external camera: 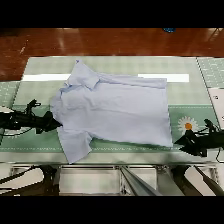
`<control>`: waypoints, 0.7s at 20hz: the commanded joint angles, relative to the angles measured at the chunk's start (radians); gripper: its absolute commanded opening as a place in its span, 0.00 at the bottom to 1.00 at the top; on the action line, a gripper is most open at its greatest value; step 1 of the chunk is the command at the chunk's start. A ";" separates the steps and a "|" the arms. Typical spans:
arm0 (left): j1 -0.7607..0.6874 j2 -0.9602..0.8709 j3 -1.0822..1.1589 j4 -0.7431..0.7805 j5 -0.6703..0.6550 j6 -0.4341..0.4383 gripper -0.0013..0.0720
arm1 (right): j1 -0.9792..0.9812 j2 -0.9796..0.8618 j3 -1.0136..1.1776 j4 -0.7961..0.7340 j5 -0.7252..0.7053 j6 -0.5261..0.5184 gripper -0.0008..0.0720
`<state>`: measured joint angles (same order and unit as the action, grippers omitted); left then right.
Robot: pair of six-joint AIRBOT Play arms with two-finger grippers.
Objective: Fold the shirts.
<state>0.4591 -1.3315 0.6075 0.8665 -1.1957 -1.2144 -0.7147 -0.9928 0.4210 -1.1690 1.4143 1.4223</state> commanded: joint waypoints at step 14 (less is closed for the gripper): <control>-0.007 0.044 0.225 -0.320 -0.096 0.052 0.05 | 0.388 -0.187 0.385 0.500 -0.141 -0.169 0.04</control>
<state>0.4530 -1.3151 0.7231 0.7227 -1.2564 -1.1908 -0.3756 -1.1999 0.6235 -0.7326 1.2209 1.2671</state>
